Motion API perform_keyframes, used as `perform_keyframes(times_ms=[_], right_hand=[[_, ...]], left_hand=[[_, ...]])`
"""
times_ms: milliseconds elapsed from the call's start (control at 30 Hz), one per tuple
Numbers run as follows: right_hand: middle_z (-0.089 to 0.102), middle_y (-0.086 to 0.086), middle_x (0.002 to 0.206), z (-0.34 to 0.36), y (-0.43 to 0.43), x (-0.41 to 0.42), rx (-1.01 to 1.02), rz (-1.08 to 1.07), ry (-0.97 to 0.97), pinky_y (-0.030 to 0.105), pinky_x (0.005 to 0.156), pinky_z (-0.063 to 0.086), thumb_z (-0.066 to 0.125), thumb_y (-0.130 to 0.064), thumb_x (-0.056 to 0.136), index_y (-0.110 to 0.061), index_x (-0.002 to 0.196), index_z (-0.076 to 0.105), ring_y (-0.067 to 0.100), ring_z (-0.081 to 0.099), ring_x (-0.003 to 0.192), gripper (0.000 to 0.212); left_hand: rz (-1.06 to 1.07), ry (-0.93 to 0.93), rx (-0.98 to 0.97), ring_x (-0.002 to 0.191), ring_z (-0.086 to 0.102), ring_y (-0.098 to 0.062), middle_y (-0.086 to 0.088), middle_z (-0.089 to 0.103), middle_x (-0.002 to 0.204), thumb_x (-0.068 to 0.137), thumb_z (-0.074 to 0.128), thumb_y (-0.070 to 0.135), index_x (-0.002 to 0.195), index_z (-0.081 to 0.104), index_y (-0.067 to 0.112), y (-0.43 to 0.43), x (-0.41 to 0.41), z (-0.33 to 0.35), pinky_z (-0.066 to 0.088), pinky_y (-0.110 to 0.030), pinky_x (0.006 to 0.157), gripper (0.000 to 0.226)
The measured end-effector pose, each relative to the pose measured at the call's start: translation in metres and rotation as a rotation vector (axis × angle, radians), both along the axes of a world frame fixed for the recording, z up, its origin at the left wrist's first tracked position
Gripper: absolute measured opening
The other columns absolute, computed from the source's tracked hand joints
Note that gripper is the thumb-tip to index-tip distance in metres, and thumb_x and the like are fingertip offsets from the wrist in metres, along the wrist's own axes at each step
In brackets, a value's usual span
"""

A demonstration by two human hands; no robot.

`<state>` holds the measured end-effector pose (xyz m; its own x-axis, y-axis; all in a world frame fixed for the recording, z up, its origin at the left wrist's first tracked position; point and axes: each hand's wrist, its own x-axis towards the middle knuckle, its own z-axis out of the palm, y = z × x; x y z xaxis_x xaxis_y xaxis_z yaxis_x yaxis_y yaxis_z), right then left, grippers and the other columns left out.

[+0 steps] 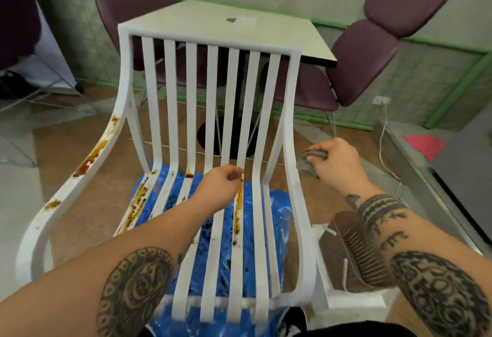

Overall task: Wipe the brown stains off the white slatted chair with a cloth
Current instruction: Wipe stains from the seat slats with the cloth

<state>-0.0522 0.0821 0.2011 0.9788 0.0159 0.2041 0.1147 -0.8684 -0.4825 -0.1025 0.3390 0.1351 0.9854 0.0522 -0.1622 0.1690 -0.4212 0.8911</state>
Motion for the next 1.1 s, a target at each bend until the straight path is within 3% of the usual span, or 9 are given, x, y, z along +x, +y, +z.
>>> perform_keyframes(times_ms=[200,367,500,567,633,733,833,933,1100], right_hand=[[0.069,-0.011,0.092,0.045,0.064,-0.044,0.32,0.15,-0.058,0.003,0.053,0.042,0.071,-0.031,0.091,-0.026,0.103,0.077,-0.002,0.062,0.081,0.015],[0.072,-0.009,0.09,0.054,0.098,-0.079,0.624,0.19,0.007,0.023,0.068,0.056,0.066,-0.031,0.094,-0.029,0.094,0.073,0.008,0.069,0.087,0.007],[0.073,0.0,0.075,0.062,0.103,-0.098,0.904,0.131,0.214,0.04,0.073,0.061,0.058,-0.036,0.099,-0.02,0.082,0.076,0.022,0.07,0.077,0.029],[0.067,-0.001,0.072,0.061,0.099,-0.101,0.807,0.158,0.171,0.04,0.072,0.058,0.062,-0.037,0.096,-0.016,0.085,0.076,0.021,0.064,0.074,0.028],[0.07,-0.003,0.09,0.063,0.095,-0.107,0.708,0.224,0.122,0.032,0.073,0.056,0.064,-0.038,0.095,-0.021,0.102,0.074,0.016,0.065,0.085,0.02],[0.068,-0.004,0.117,0.065,0.094,-0.118,0.786,0.394,0.26,0.029,0.087,0.057,0.063,-0.043,0.096,-0.025,0.13,0.062,0.013,0.066,0.107,0.039],[0.075,-0.003,0.103,0.072,0.098,-0.131,0.72,0.454,0.296,0.023,0.078,0.056,0.061,-0.04,0.098,-0.021,0.115,0.069,0.01,0.07,0.095,0.027],[0.076,0.0,0.089,0.082,0.1,-0.139,0.669,0.351,0.188,0.032,0.076,0.061,0.066,-0.038,0.095,-0.02,0.096,0.074,0.017,0.071,0.086,0.02],[0.072,-0.007,0.089,0.098,0.103,-0.146,0.498,0.264,0.055,0.02,0.065,0.051,0.067,-0.037,0.094,-0.024,0.096,0.072,0.009,0.067,0.083,0.014]], left_hand=[[0.009,-0.043,-0.342,0.105,0.067,-0.023,-0.001,0.073,0.11,0.098,0.061,0.04,0.116,0.068,0.025,-0.01,-0.026,0.06,0.06,-0.044,0.088,0.025],[0.064,-0.105,-0.512,0.097,0.073,-0.023,-0.008,0.074,0.107,0.1,0.06,0.027,0.112,0.065,0.018,-0.007,-0.047,0.092,0.062,-0.043,0.085,0.016],[0.088,-0.078,-0.574,0.094,0.067,-0.029,-0.01,0.067,0.101,0.102,0.054,0.02,0.099,0.06,0.014,0.005,-0.062,0.109,0.059,-0.038,0.069,0.009],[0.078,-0.083,-0.578,0.087,0.062,-0.027,-0.009,0.062,0.095,0.102,0.05,0.02,0.093,0.058,0.016,0.01,-0.071,0.118,0.055,-0.037,0.065,0.012],[0.062,-0.112,-0.552,0.086,0.06,-0.026,-0.008,0.061,0.093,0.101,0.05,0.02,0.091,0.059,0.018,0.014,-0.078,0.127,0.053,-0.038,0.069,0.013],[0.03,-0.134,-0.516,0.089,0.063,-0.028,-0.011,0.065,0.098,0.1,0.053,0.021,0.097,0.06,0.017,0.019,-0.091,0.14,0.053,-0.039,0.071,0.009],[0.024,-0.191,-0.438,0.089,0.068,-0.028,-0.013,0.069,0.101,0.099,0.058,0.02,0.105,0.062,0.016,0.024,-0.103,0.154,0.058,-0.039,0.073,0.008],[0.106,-0.269,-0.284,0.092,0.071,-0.026,-0.01,0.071,0.102,0.096,0.065,0.022,0.106,0.065,0.022,0.034,-0.115,0.166,0.063,-0.043,0.076,0.01],[0.165,-0.254,-0.131,0.089,0.073,-0.025,-0.009,0.074,0.101,0.095,0.067,0.024,0.105,0.068,0.022,0.043,-0.133,0.176,0.063,-0.034,0.065,0.01]])
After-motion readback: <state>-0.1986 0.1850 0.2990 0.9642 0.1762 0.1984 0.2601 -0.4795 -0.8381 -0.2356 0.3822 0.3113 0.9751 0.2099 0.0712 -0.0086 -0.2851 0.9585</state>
